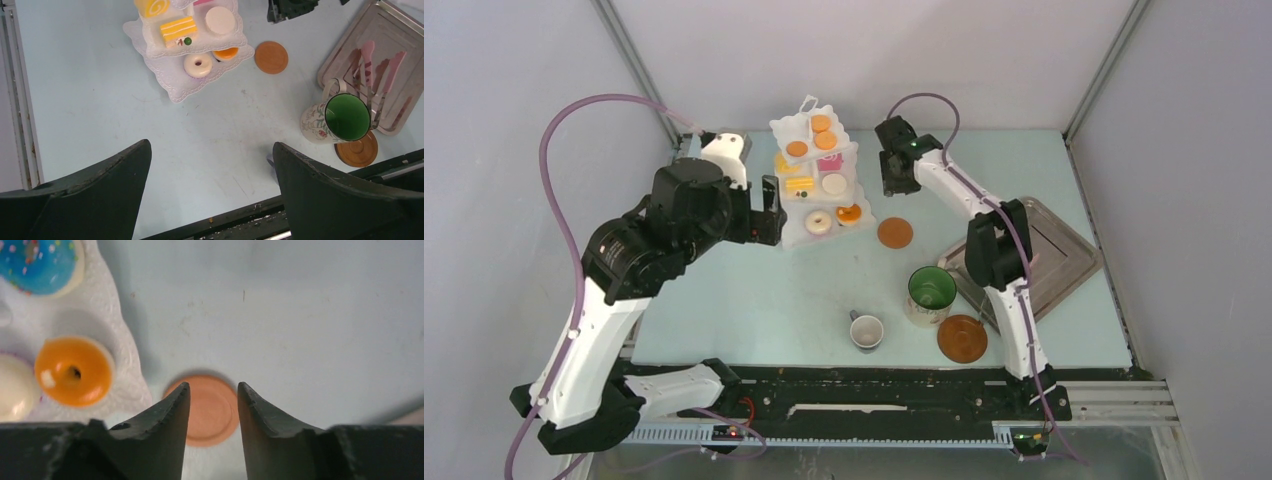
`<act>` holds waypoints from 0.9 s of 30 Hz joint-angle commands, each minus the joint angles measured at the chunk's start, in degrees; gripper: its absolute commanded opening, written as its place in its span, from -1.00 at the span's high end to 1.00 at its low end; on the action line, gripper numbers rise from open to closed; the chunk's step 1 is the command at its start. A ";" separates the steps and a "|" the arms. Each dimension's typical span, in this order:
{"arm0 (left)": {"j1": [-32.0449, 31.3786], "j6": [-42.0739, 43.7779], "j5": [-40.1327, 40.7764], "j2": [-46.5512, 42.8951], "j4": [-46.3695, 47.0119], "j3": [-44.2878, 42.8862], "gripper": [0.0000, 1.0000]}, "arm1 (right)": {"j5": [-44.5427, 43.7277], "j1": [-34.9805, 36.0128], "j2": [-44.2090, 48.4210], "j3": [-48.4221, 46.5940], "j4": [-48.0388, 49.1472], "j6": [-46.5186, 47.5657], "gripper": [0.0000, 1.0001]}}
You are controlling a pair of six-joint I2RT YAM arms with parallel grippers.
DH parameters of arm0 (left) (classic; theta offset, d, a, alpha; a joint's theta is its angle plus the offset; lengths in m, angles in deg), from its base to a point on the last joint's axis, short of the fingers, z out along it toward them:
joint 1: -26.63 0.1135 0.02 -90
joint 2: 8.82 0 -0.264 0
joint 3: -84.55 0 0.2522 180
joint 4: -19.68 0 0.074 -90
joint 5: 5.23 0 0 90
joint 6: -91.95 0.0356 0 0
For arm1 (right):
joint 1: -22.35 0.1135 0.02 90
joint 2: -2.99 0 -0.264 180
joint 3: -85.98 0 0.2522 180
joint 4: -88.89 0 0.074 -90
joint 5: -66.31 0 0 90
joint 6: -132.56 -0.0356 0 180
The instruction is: Serve the afternoon tea
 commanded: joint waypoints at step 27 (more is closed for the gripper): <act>0.28 0.70 -3.93 0.26 5.74 2.42 -0.97 | 0.53 4.33 57.66 56.75 -15.16 -27.23 -0.45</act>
